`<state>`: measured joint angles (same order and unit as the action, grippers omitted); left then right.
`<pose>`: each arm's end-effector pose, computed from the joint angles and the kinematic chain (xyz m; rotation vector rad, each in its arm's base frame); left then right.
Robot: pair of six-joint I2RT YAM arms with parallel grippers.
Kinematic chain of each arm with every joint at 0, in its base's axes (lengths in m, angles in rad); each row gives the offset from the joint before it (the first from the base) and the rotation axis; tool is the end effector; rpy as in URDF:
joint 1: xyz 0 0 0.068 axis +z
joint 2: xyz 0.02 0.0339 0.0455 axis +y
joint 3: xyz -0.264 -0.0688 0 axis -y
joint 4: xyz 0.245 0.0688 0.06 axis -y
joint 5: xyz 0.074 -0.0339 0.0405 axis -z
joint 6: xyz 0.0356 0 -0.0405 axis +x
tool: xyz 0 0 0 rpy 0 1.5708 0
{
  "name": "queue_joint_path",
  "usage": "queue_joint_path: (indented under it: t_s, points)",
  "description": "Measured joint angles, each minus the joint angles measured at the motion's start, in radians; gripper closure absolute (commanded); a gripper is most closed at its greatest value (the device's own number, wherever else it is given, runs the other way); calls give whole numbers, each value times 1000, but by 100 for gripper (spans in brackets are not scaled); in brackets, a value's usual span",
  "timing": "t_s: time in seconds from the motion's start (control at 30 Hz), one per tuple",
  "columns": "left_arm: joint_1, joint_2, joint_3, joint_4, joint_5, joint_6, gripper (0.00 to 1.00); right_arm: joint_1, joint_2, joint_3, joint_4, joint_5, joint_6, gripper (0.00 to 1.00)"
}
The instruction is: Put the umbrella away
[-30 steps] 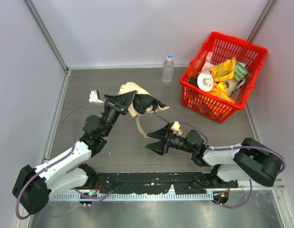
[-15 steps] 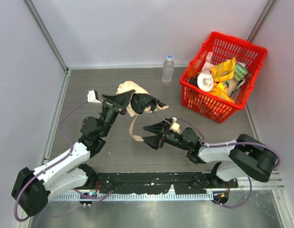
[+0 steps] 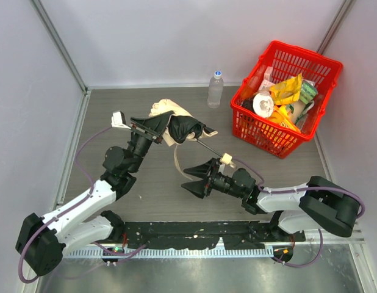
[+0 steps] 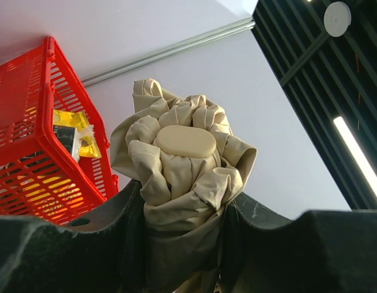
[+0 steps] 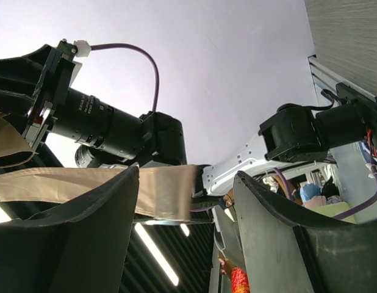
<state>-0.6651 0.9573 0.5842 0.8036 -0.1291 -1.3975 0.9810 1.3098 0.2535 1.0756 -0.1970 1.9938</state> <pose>0.1739 -0.1305 0.3415 -0.5992 1.1893 -1.7290 0.1241 0.1980 0.1869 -0.8638 -2.0094 -2.2288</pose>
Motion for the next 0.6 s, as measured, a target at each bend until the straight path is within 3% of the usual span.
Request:
queue_joint_path:
  t_s: [0.43, 0.6]
  points:
    - [0, 13, 0, 16, 3, -12, 100, 13, 55, 36, 69, 23, 0, 37]
    - [0, 15, -21, 18, 3, -17, 100, 34, 55, 81, 77, 37, 0, 44]
